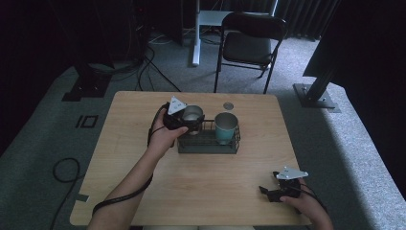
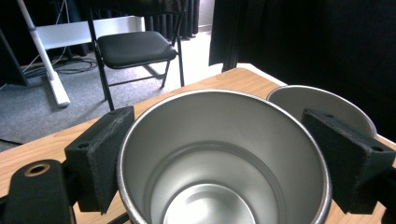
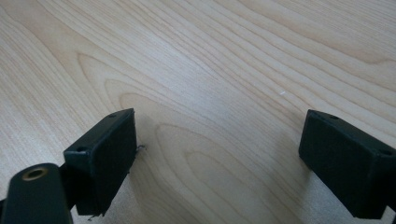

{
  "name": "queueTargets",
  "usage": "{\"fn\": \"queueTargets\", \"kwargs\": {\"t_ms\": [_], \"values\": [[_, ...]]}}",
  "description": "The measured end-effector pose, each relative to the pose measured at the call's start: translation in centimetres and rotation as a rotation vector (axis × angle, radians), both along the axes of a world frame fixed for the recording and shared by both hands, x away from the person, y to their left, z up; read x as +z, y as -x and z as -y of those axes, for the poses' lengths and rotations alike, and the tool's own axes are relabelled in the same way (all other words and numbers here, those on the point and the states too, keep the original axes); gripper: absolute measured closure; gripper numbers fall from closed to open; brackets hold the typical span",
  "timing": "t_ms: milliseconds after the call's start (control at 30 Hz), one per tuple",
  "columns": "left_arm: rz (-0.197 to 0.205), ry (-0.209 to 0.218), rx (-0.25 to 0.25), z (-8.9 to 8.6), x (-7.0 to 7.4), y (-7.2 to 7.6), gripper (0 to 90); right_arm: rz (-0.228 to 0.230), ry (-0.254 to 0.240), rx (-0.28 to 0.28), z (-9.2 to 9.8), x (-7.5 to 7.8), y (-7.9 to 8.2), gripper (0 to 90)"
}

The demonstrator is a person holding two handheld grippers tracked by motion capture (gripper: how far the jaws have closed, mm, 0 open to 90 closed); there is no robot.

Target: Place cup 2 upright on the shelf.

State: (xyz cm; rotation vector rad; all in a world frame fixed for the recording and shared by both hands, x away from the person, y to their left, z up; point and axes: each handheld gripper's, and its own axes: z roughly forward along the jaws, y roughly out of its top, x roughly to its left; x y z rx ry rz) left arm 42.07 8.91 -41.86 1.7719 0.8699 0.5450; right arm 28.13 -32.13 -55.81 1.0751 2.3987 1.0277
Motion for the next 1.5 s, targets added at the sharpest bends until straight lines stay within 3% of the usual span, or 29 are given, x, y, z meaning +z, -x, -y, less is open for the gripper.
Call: {"fn": "queueTargets", "kwargs": {"t_ms": [800,1033,1300,1500], "values": [[-0.047,-0.031,-0.015,1.6,-4.2,-0.9,14.0,0.0,0.0,0.0,0.0,0.0,0.0,11.0],[-0.059,-0.033,-0.028,1.9,-4.8,-1.0,13.9,0.0,0.0,0.0,0.0,0.0,0.0,11.0],[-0.064,-0.076,-0.036,2.0,-5.6,-1.0,13.9,0.0,-0.001,0.0,0.0,0.0,0.0,11.0],[-0.042,-0.093,-0.043,2.2,-5.8,-0.8,13.8,0.0,-0.001,0.0,0.0,0.0,0.0,11.0]]}}
